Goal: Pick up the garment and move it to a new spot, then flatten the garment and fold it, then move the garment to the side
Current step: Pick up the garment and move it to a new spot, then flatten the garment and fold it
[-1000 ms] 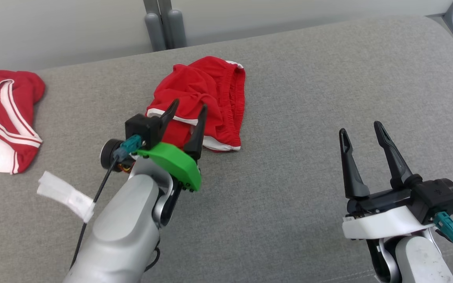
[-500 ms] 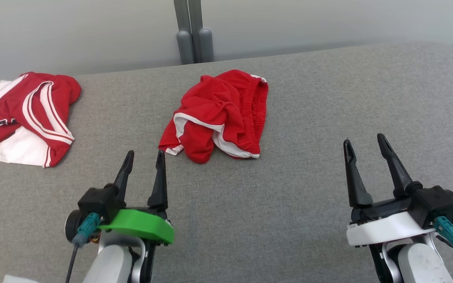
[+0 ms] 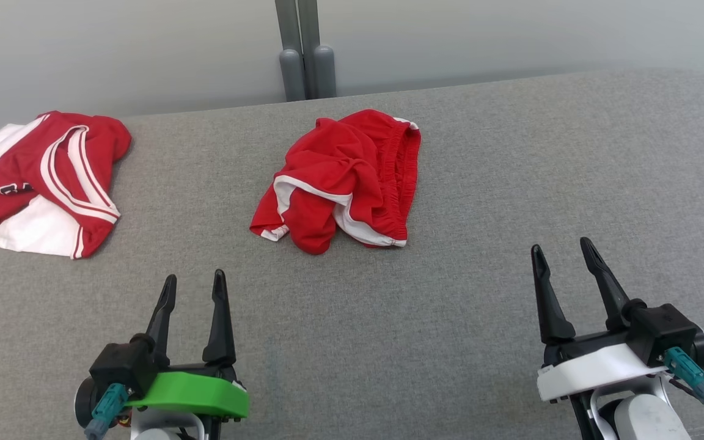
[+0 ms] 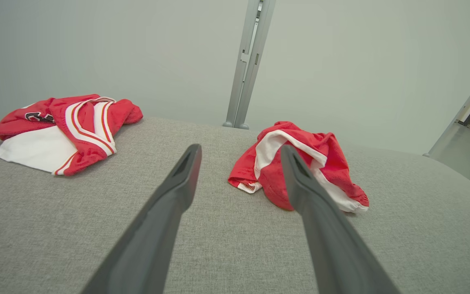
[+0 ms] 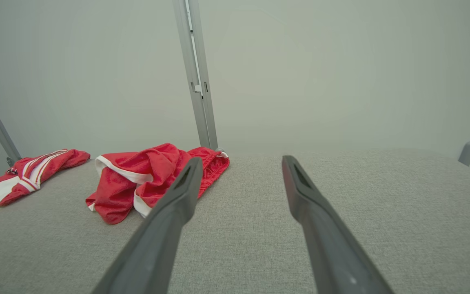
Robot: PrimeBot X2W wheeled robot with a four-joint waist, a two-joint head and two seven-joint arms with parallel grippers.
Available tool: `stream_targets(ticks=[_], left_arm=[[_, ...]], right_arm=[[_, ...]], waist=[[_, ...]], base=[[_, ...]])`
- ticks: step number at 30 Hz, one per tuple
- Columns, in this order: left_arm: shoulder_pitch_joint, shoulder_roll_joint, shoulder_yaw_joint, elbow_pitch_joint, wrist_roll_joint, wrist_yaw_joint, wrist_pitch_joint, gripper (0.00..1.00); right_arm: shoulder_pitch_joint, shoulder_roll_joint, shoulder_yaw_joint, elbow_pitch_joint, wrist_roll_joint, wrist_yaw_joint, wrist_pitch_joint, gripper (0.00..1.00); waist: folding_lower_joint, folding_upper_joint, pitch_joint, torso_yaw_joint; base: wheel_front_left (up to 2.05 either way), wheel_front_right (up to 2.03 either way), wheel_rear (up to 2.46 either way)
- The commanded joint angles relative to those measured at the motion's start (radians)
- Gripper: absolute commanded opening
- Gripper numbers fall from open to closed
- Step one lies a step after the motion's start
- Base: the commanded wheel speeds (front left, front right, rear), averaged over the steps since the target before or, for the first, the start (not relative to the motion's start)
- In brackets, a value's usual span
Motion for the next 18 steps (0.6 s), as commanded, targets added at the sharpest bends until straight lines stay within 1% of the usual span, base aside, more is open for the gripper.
stream_targets(ticks=[1, 6, 18], left_arm=[[0.015, -0.001, 0.007, -0.002, 0.018, -0.005, 0.000, 1.00], [0.017, -0.001, 0.006, -0.001, -0.004, 0.001, 0.000, 1.00], [0.019, -0.001, 0.001, -0.008, -0.008, 0.019, 0.000, 1.00]], right_arm=[[0.007, -0.001, 0.001, 0.004, 0.008, 0.000, -0.003, 1.00], [0.000, -0.001, 0.001, 0.012, 0.006, 0.000, -0.003, 1.00], [0.000, -0.001, -0.001, 0.012, 0.002, 0.000, -0.003, 1.00]], waist=[[0.0000, 0.0000, 0.000, 0.000], [0.0000, 0.0000, -0.002, 0.001], [0.0000, 0.0000, -0.005, 0.008]], base=[[0.00, 0.00, 0.00], [0.00, 0.00, 0.00], [0.00, 0.00, 0.00]])
